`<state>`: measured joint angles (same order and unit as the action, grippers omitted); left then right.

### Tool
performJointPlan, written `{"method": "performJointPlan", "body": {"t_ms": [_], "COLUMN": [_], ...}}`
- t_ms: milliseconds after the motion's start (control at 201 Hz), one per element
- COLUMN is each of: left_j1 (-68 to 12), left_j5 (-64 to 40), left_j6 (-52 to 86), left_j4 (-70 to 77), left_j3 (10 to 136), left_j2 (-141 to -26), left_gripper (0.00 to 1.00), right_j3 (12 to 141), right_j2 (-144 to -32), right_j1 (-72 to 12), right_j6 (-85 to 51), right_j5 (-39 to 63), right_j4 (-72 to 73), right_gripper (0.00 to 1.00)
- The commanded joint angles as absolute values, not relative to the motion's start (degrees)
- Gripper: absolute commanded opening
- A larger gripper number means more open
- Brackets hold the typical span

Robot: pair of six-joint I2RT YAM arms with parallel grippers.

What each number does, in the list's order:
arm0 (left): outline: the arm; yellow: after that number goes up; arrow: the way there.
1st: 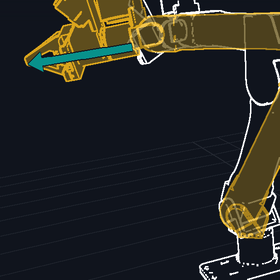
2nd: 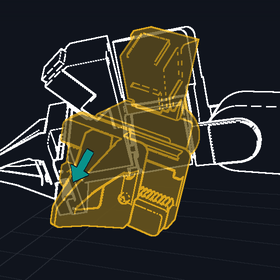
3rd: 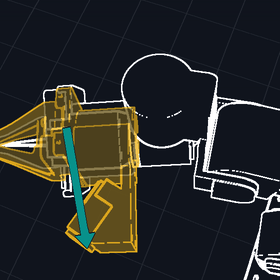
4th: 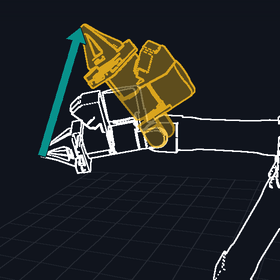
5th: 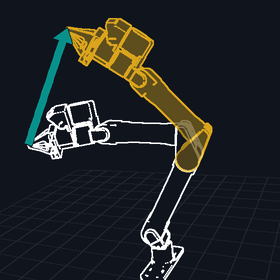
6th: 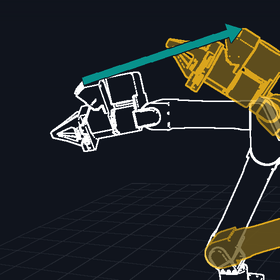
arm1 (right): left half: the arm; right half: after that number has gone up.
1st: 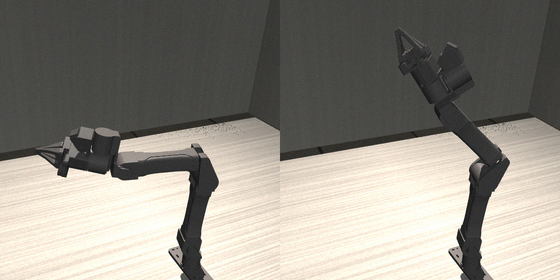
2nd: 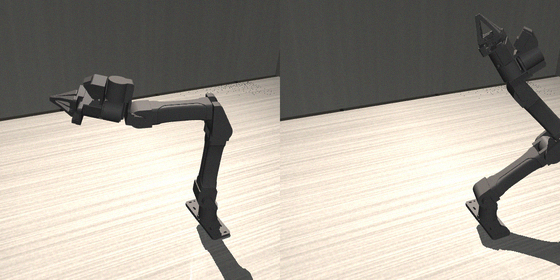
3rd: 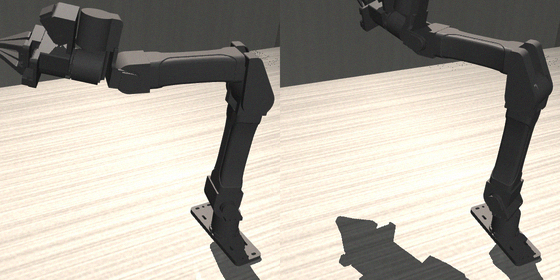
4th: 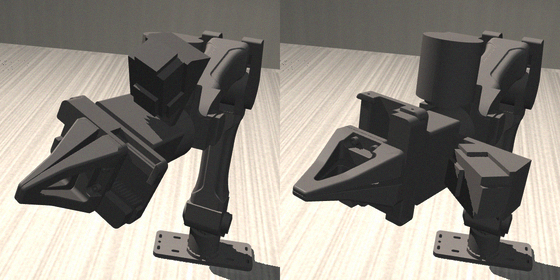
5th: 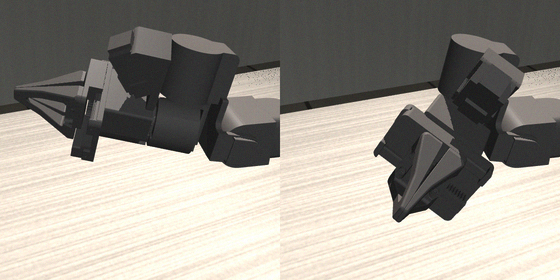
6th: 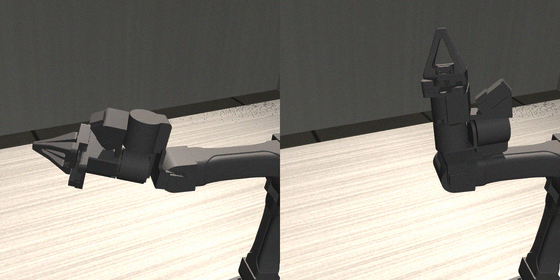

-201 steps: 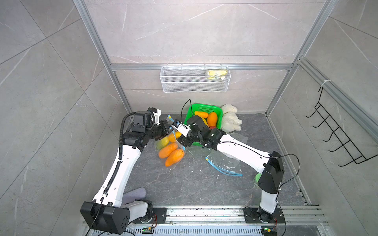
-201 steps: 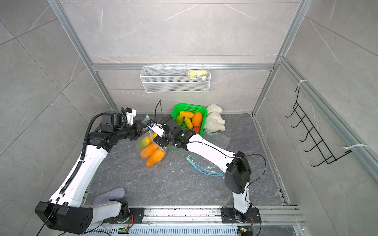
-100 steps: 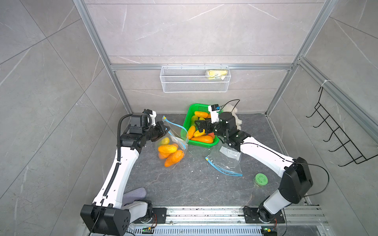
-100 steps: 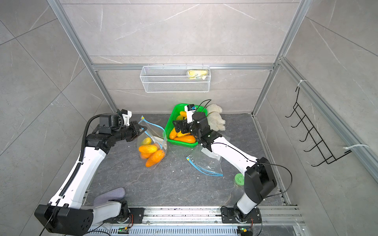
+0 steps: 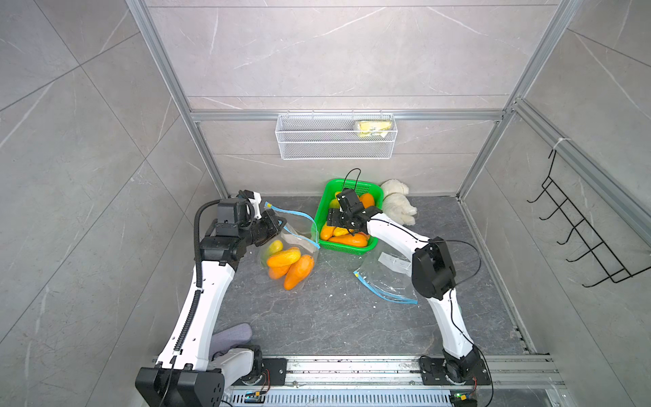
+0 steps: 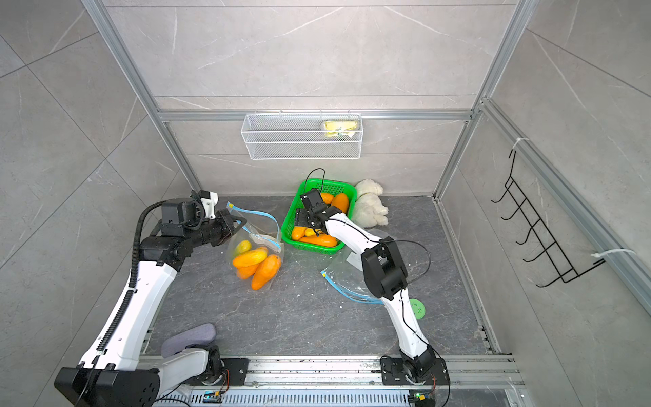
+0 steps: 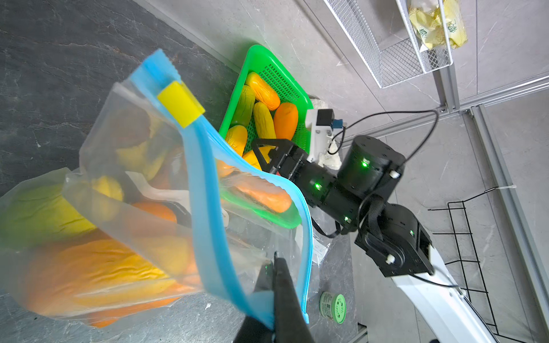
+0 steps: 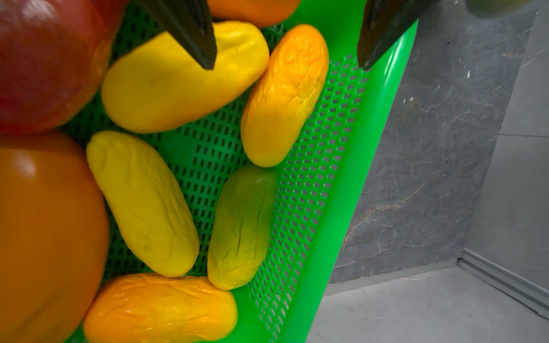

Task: Place the mango in a zip-top bag and seal the zipper
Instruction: Pick up the mango from the basket, then place the mango in the zipper food storage bag.

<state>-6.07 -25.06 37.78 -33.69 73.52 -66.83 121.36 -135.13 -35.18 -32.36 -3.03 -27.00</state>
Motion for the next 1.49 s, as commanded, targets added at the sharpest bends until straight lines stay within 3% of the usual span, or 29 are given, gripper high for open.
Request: {"method": "performJointPlan", "body": {"t_ms": [0, 169, 259, 413, 558, 677, 762, 856, 931, 1055, 1120, 1309, 1489], "left_j1": [-5.8, -5.8, -5.8, -5.8, -5.8, -5.8, -5.8, -6.0, -6.7, -8.1, -8.8, -11.6, -12.0], "left_j5": [-26.4, -26.9, -27.0, -27.0, -27.1, -28.2, -28.7, -30.1, -30.4, -30.2, -30.2, -30.0, -29.8], "left_j6": [37.7, 37.5, 37.5, 37.2, 37.3, 37.3, 37.4, 38.4, 38.6, 38.6, 38.6, 38.6, 39.2], "left_j4": [-30.7, -30.7, -30.6, -30.6, -30.7, -30.4, -29.6, -28.2, -27.7, -27.2, -27.0, -26.8, -26.8], "left_j3": [73.7, 73.7, 73.7, 73.7, 73.6, 73.7, 73.2, 72.3, 71.9, 71.8, 72.2, 74.3, 74.8], "left_j2": [-66.1, -66.8, -66.9, -66.9, -66.9, -67.2, -67.4, -67.5, -67.9, -68.6, -69.4, -71.6, -71.2], "left_gripper": [0.0, 0.0, 0.0, 0.0, 0.0, 0.0, 0.0, 0.0, 0.0, 0.0, 0.0, 0.0, 0.0], "right_j3": [133.7, 160.3, 167.8, 159.7, 155.9, 158.5, 157.2, 149.6, 133.8, 96.2, 84.1, 71.2, 69.6], "right_j2": [-143.0, -159.1, -163.5, -161.5, -158.8, -155.3, -150.2, -141.0, -130.9, -110.0, -102.8, -95.9, -99.4], "right_j1": [-36.3, -37.3, -37.4, -37.4, -37.4, -37.6, -38.1, -38.8, -39.0, -39.1, -39.5, -42.5, -45.3], "right_j6": [-31.3, -30.4, -31.1, -31.7, -31.3, -29.0, -26.8, -24.5, -23.6, -23.6, -23.4, -20.1, -17.6], "right_j5": [-4.0, -9.0, -10.4, -8.7, -7.8, -7.7, -7.7, -8.3, -6.4, 0.8, 2.4, 7.0, 9.7], "right_j4": [-39.6, -56.1, -60.0, -54.4, -51.5, -53.3, -52.4, -47.6, -36.8, 2.8, 18.9, 41.8, 50.2], "right_gripper": [0.76, 0.76, 0.75, 0.65, 0.37, 0.23, 0.19, 0.16, 0.14, 0.1, 0.09, 0.09, 0.1]}}
